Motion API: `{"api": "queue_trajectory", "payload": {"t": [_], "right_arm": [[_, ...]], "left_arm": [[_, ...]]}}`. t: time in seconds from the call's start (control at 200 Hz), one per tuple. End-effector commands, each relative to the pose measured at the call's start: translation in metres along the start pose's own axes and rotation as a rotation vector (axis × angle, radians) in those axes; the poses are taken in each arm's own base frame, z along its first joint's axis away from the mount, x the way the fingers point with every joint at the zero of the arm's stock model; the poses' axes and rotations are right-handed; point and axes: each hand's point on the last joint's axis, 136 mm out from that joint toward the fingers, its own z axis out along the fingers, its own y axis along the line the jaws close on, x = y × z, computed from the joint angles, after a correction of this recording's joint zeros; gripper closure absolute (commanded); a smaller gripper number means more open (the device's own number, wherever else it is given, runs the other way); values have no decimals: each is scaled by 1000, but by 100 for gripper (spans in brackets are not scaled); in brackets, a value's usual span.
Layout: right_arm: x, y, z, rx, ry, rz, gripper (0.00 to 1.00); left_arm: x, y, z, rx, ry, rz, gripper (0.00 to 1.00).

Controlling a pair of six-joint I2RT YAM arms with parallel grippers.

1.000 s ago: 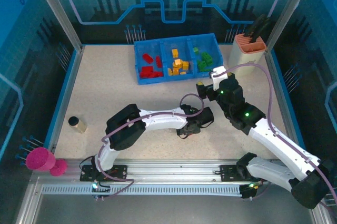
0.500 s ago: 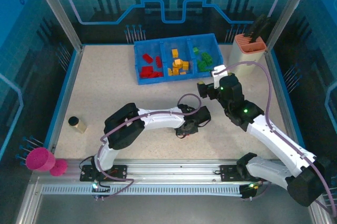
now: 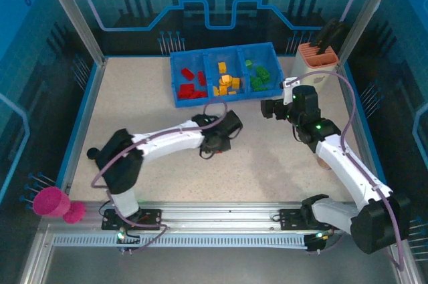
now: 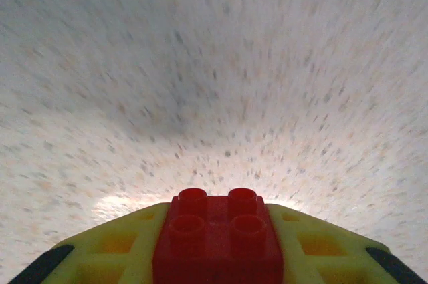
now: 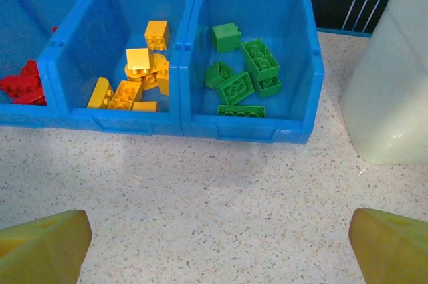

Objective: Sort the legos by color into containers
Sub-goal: Place the lego in the container.

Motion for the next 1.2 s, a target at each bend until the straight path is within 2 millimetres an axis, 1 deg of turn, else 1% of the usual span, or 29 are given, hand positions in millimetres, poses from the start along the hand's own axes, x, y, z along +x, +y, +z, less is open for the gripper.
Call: {"api": "queue_trajectory", "payload": {"t": [0.0,0.115,0.195,0.24,0.285,0.35,0.405,0.49,0.59,0.655,0.821,0.931,0.946,0.961,1.021,1.196], "right_arm": [[1,-2,4,-10,9,19,0],[3,8,7,-62,43,22,0],[8,13,11,-89,70,28,0],[12,15,13,-98,85,34,0],[16,16,16,-105,100,37,0],[22,21,20,-131,123,29,0],[26,24,23,-152,141,13,0],[24,27,26,-165,153,5,0],[14,33,25,-187,146,-4,0],[12,34,25,-194,147,-15,0],[20,35,28,-198,207,-35,0],[23,40,33,-212,214,-23,0],[23,40,33,-211,214,-23,0],[23,40,34,-210,215,-23,0],[24,41,37,-204,220,-25,0],[23,44,39,-182,230,-43,0]], "left_arm": [[-44,16,-30,5,-90,61,79],[-100,23,-51,21,-193,78,79],[-143,30,-62,26,-272,66,79],[-168,29,-67,48,-322,64,79],[-194,32,-72,48,-379,62,79],[-227,35,-72,43,-429,49,79],[-251,38,-67,38,-456,32,80],[-280,46,-50,30,-468,0,80],[-303,49,-26,21,-463,-12,80],[-315,52,-11,11,-463,-18,79],[-341,52,25,21,-445,-61,76],[-349,52,53,28,-414,-86,75],[-351,52,54,32,-415,-88,74],[-351,52,58,31,-409,-90,74],[-354,53,67,29,-404,-94,74],[-356,57,93,24,-383,-119,75]]}}
